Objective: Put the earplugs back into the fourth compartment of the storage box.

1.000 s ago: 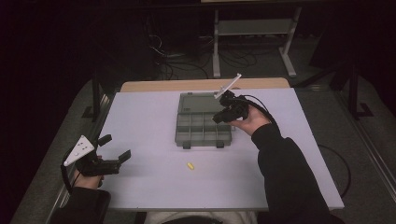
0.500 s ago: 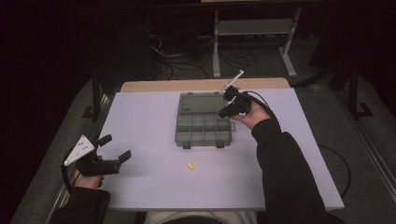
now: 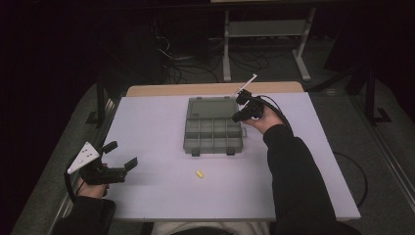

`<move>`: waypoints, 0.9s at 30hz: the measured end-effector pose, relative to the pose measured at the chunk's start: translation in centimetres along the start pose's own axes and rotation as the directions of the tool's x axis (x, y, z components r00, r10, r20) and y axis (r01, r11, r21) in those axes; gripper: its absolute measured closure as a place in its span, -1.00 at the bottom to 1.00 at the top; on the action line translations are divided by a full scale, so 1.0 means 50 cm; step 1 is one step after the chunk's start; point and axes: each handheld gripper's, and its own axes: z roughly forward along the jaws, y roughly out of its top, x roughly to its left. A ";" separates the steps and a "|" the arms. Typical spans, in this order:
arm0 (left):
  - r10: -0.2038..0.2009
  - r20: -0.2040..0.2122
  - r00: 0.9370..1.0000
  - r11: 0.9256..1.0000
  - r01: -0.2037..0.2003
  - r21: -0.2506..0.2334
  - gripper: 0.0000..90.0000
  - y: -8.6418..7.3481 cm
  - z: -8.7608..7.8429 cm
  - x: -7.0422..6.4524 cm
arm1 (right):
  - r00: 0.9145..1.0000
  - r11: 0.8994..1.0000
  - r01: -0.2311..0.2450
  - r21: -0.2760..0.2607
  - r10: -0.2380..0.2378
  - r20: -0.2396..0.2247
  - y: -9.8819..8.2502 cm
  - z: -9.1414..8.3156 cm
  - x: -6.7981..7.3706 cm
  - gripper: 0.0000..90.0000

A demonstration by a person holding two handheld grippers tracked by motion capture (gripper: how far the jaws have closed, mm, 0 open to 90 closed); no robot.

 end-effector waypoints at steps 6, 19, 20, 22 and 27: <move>0.000 0.001 1.000 1.000 0.000 0.001 -1.00 0.000 0.001 0.000 | 1.000 1.000 0.000 0.031 0.000 0.009 0.001 0.022 -0.003 0.79; 0.002 0.003 1.000 1.000 -0.002 0.000 -1.00 0.000 0.001 -0.001 | 1.000 1.000 -0.019 -0.001 0.019 0.009 -0.002 0.008 -0.004 -0.05; 0.002 0.002 1.000 1.000 -0.002 0.000 -1.00 0.000 0.001 -0.001 | 1.000 1.000 -0.021 -0.011 0.022 0.012 -0.002 0.004 -0.001 -0.16; 0.003 0.001 1.000 1.000 -0.003 0.001 -1.00 0.000 0.001 -0.001 | 0.999 1.000 -0.025 -0.018 0.026 0.021 -0.001 -0.001 0.001 -0.27; 0.005 0.002 1.000 1.000 -0.005 0.004 -1.00 0.000 0.001 -0.002 | 0.998 0.996 -0.034 -0.078 0.039 0.055 0.003 -0.032 0.021 -0.68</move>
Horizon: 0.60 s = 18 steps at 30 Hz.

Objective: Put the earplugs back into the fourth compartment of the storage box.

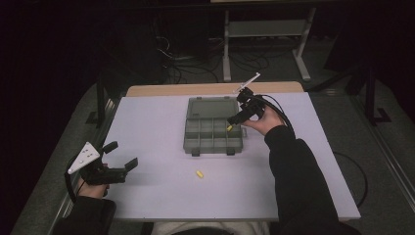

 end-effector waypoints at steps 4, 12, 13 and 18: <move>-0.005 -0.002 1.000 1.000 0.005 -0.003 -1.00 0.000 -0.001 0.000 | 1.000 0.999 0.007 -0.035 -0.006 0.010 0.004 -0.022 0.011 -0.73; -0.007 -0.002 1.000 1.000 0.007 -0.003 -1.00 -0.001 -0.001 0.000 | 1.000 0.998 0.013 -0.062 -0.013 -0.003 0.010 -0.056 0.039 -1.00; -0.007 -0.002 1.000 1.000 0.007 -0.003 -1.00 -0.001 -0.001 0.000 | 1.000 0.998 0.013 -0.062 -0.013 -0.003 0.010 -0.056 0.039 -1.00; -0.007 -0.003 1.000 1.000 0.007 -0.003 -1.00 -0.001 -0.002 0.000 | 0.999 0.996 0.038 -0.077 -0.039 -0.008 0.009 -0.081 0.073 -1.00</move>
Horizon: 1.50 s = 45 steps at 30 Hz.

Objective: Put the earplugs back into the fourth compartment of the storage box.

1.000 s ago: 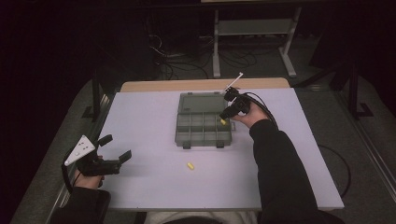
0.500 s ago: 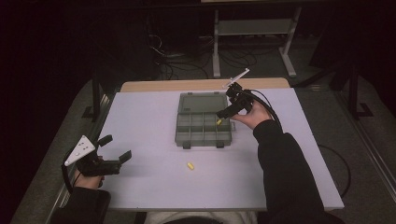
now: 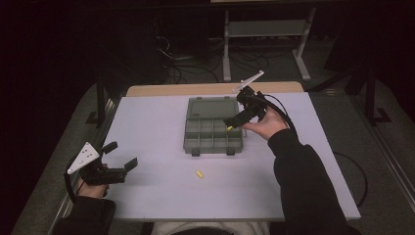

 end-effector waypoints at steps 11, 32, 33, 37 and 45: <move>-0.001 -0.003 1.000 1.000 0.001 -0.001 -1.00 0.000 -0.001 0.000 | 0.996 0.997 0.080 -0.006 -0.081 -0.027 0.005 -0.017 0.073 -1.00; -0.002 -0.001 1.000 1.000 0.002 -0.004 -1.00 0.000 -0.001 0.000 | 0.974 0.981 0.190 0.024 -0.185 -0.131 -0.004 0.043 0.177 -1.00; -0.002 -0.001 1.000 1.000 0.002 -0.003 -1.00 0.000 -0.001 -0.001 | 0.972 0.980 0.197 0.024 -0.192 -0.134 -0.004 0.045 0.181 -1.00; -0.002 -0.001 1.000 1.000 0.002 -0.003 -1.00 0.000 -0.001 -0.001 | 0.968 0.976 0.217 0.025 -0.212 -0.138 -0.005 0.051 0.195 -1.00; -0.003 0.000 1.000 1.000 0.003 -0.004 -1.00 0.000 -0.001 -0.001 | 0.954 0.967 0.251 0.040 -0.240 -0.177 -0.015 0.077 0.233 -1.00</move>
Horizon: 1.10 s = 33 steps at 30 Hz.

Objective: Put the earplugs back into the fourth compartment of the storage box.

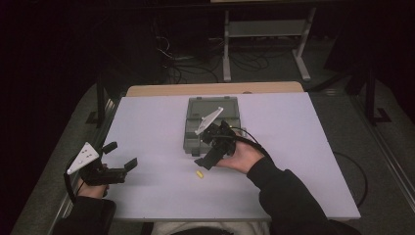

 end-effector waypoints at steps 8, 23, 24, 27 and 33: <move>0.001 0.000 1.000 1.000 -0.001 0.001 -1.00 0.000 0.000 0.000 | 0.999 0.999 0.032 0.026 -0.031 -0.036 -0.008 0.036 0.031 -1.00; 0.002 0.001 1.000 1.000 -0.002 0.001 -1.00 0.000 0.001 0.000 | 0.997 0.993 0.035 0.108 -0.027 -0.075 -0.043 0.096 0.049 -1.00; 0.002 0.001 1.000 1.000 -0.002 0.001 -1.00 0.000 0.001 0.000 | 0.997 0.993 0.034 0.117 -0.025 -0.076 -0.045 0.100 0.049 -1.00; 0.002 0.001 1.000 1.000 -0.002 0.001 -1.00 0.000 0.001 0.000 | 0.997 0.991 0.035 0.131 -0.025 -0.074 -0.049 0.109 0.048 -0.99; 0.003 0.003 1.000 1.000 -0.003 0.002 -1.00 0.000 0.001 0.000 | 0.995 0.988 0.027 0.154 -0.012 -0.099 -0.059 0.131 0.043 -0.77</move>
